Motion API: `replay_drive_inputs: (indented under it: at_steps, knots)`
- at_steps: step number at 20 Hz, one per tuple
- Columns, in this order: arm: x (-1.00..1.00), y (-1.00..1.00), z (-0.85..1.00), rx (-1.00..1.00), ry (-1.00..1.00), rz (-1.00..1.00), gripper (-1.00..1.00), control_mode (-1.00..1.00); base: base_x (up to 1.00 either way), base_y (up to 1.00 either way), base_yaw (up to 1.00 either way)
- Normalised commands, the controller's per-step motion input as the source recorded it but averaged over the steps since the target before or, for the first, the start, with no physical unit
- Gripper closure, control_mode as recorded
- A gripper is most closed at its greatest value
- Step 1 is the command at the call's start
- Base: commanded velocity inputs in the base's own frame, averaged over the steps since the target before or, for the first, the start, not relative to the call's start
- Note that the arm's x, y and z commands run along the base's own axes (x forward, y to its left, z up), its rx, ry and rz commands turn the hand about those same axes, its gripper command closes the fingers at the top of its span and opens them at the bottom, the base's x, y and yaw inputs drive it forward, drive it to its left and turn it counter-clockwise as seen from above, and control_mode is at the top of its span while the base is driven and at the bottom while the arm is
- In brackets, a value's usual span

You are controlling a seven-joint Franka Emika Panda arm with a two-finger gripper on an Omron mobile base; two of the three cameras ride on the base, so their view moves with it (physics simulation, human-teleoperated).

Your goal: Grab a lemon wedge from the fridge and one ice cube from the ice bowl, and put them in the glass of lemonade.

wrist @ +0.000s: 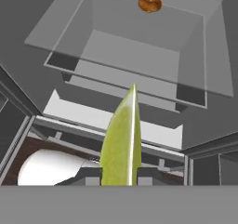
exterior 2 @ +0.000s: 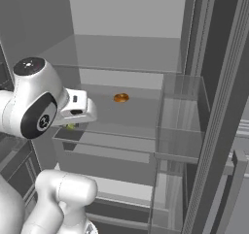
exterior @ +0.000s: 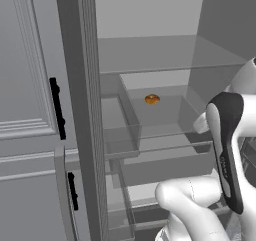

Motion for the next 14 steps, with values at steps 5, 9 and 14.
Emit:
replay_drive_inputs:
  at_steps: [5,9,14]
  knots:
    - [0.0,0.0,0.0,0.0,0.0,0.0,1.0,-1.0,0.0,0.0,0.0]
    - [-0.03,0.0,0.0,0.0,0.0,0.0,1.0,1.0,-0.38,-0.03,0.0]
    - [0.0,0.0,0.0,0.0,0.0,0.0,1.0,1.0,-1.0,-0.2,0.0]
